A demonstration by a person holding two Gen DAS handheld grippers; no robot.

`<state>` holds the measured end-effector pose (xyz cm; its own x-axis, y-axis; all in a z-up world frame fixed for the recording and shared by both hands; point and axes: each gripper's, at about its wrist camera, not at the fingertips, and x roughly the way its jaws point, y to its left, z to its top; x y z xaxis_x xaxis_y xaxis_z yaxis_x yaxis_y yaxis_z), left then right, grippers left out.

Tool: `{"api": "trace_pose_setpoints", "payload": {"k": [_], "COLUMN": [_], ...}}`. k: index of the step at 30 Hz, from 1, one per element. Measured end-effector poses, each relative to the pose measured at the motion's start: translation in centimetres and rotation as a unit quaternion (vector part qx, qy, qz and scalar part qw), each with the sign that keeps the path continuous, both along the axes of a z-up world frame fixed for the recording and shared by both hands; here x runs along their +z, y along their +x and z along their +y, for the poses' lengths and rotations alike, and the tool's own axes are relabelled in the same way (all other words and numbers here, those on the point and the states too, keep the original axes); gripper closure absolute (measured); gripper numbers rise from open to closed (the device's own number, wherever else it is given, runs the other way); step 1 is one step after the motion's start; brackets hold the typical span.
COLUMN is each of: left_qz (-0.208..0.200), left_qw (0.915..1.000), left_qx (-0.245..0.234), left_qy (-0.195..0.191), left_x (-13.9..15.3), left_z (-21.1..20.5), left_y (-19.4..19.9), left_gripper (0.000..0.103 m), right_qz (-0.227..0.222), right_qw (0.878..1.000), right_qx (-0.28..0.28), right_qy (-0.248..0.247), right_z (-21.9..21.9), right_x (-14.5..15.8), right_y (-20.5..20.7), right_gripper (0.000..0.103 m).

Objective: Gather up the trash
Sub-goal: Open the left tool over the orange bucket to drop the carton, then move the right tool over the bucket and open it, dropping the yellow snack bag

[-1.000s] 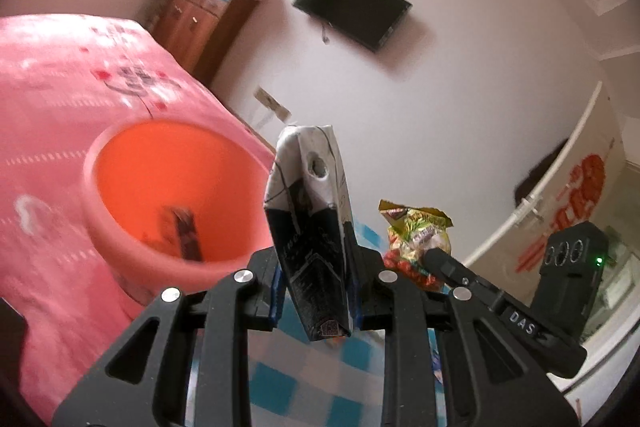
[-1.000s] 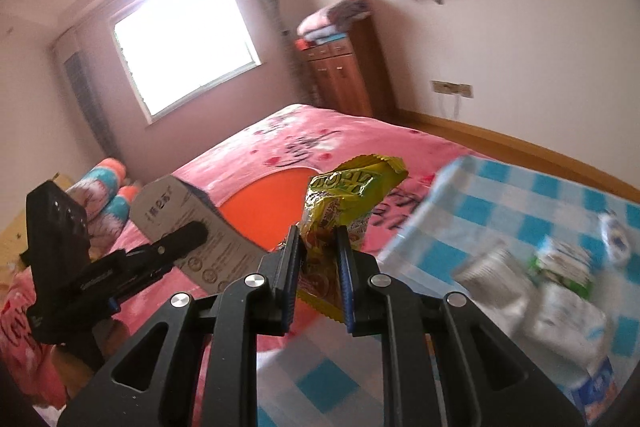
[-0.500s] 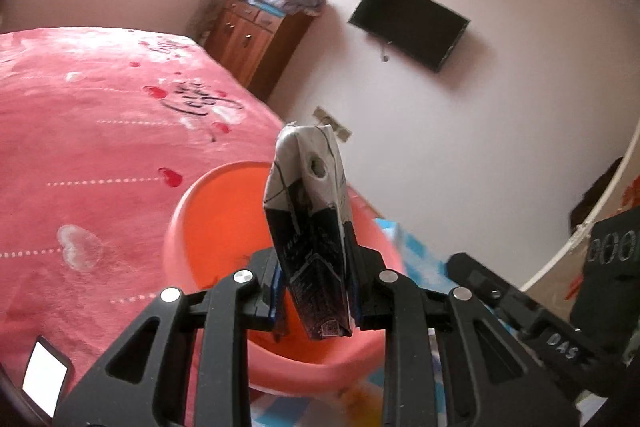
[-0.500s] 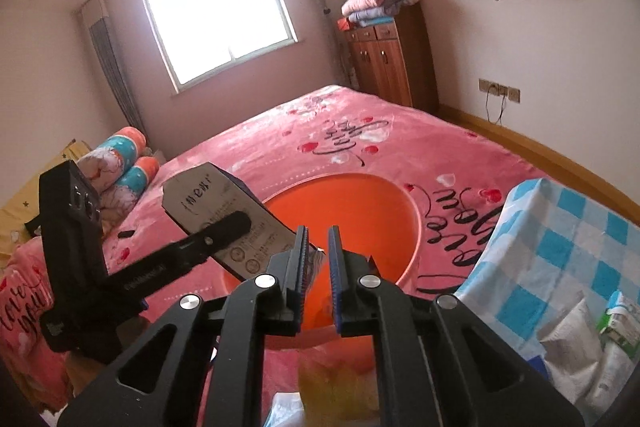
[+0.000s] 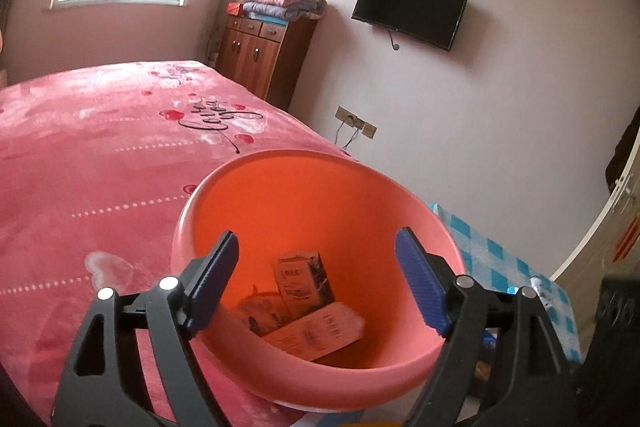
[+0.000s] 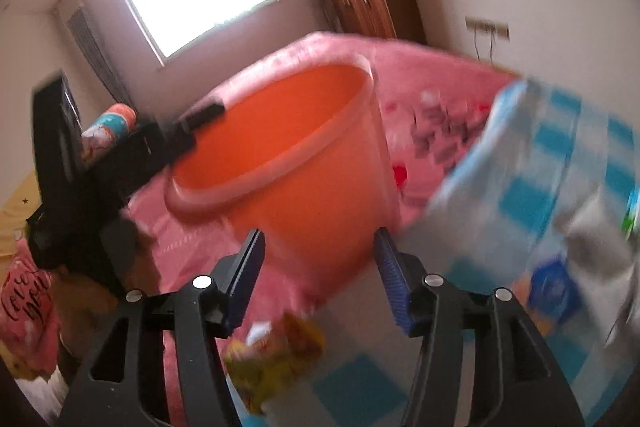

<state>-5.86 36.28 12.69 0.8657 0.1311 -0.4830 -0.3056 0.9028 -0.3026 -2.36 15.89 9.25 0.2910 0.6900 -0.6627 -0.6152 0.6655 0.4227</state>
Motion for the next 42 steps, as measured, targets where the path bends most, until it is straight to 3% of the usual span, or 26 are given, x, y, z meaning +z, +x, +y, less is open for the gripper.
{"api": "trace_pose_setpoints", "payload": {"k": [7, 12, 18, 23, 25, 34, 42], "left_qz": [-0.005, -0.008, -0.013, -0.013, -0.012, -0.008, -0.021], "left_qw": [0.9997, 0.9992, 0.9992, 0.9993, 0.9993, 0.9993, 0.9986], "left_qx": [0.008, 0.009, 0.016, 0.018, 0.018, 0.017, 0.022], "left_qy": [0.02, 0.038, 0.035, 0.03, 0.032, 0.033, 0.044], "left_x": [0.4, 0.5, 0.8, 0.6, 0.5, 0.4, 1.3], "left_z": [-0.9, -1.9, -2.1, -1.7, -1.8, -2.1, -2.2], "left_y": [-2.1, -3.8, -5.4, -6.2, -6.4, -7.2, -8.0], "left_gripper": [0.019, 0.018, 0.018, 0.018, 0.018, 0.018, 0.018], "right_qz": [0.094, 0.115, 0.063, 0.0, -0.018, -0.013, -0.023], "right_qw": [0.995, 0.993, 0.998, 0.998, 0.997, 0.998, 1.0], "right_qx": [0.001, 0.002, 0.002, 0.017, 0.024, 0.026, 0.005], "right_qy": [0.021, 0.019, -0.013, -0.056, -0.066, -0.061, -0.018], "right_z": [-0.8, 0.6, 2.3, 2.5, 2.2, 1.4, -1.1], "right_x": [-4.5, -6.0, -5.7, -5.6, -5.6, -5.0, -0.8], "right_y": [-2.3, -2.8, -4.0, -5.9, -6.5, -7.3, -7.0], "right_gripper": [0.041, 0.037, 0.035, 0.06, 0.066, 0.081, 0.083]}}
